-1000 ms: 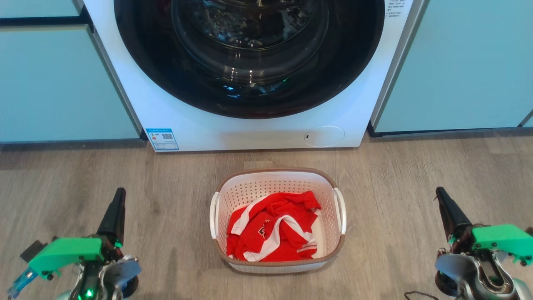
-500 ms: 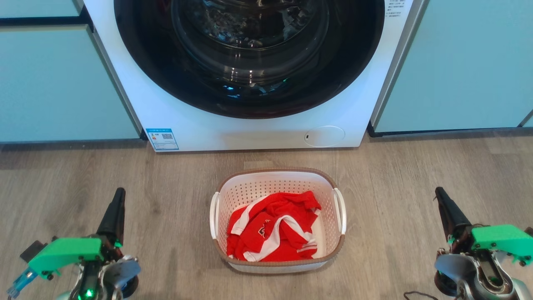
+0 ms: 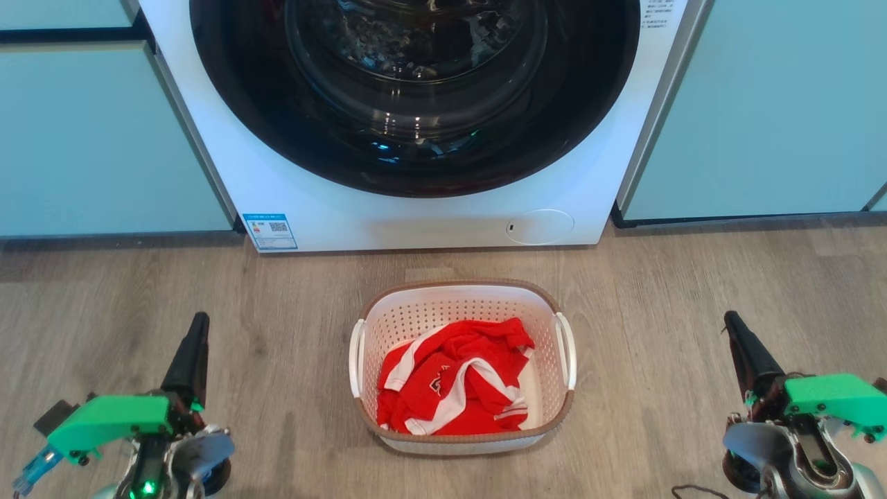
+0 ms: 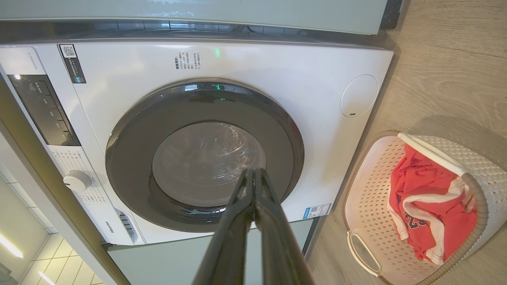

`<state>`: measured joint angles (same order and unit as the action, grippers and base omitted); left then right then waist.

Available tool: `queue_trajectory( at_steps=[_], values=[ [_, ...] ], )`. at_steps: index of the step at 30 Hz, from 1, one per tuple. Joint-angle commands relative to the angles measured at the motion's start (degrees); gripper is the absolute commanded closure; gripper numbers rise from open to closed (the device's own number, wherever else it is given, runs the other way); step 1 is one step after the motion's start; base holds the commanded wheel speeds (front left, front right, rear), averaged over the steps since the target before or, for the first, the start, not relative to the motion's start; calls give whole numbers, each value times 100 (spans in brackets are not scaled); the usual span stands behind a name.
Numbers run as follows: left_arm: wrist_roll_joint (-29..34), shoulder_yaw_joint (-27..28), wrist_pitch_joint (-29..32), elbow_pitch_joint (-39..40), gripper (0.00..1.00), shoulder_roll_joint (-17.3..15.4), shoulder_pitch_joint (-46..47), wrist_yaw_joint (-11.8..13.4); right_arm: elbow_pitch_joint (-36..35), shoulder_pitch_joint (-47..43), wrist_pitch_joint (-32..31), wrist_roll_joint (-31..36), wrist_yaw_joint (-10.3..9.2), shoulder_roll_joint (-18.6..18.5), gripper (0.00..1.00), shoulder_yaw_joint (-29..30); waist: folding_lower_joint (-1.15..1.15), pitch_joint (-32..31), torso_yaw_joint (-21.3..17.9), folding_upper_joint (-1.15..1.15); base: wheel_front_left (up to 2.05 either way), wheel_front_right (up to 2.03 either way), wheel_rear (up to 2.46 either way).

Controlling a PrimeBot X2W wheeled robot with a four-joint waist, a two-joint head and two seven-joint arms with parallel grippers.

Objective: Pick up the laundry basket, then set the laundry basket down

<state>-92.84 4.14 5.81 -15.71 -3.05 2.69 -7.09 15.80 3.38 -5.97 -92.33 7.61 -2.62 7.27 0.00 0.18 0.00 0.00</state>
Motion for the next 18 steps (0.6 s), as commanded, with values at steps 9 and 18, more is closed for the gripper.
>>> queue_trajectory(
  at_steps=[9,18],
  values=[
    [33,197,35,167,100,-16,346,-40,-179,279,-39,3,-12,-41,100,-91,0,0,0,0,0,0,0],
    [38,203,40,167,100,-12,347,-40,-179,279,-41,5,-12,-39,100,-88,0,0,0,0,0,0,0]
  ],
)
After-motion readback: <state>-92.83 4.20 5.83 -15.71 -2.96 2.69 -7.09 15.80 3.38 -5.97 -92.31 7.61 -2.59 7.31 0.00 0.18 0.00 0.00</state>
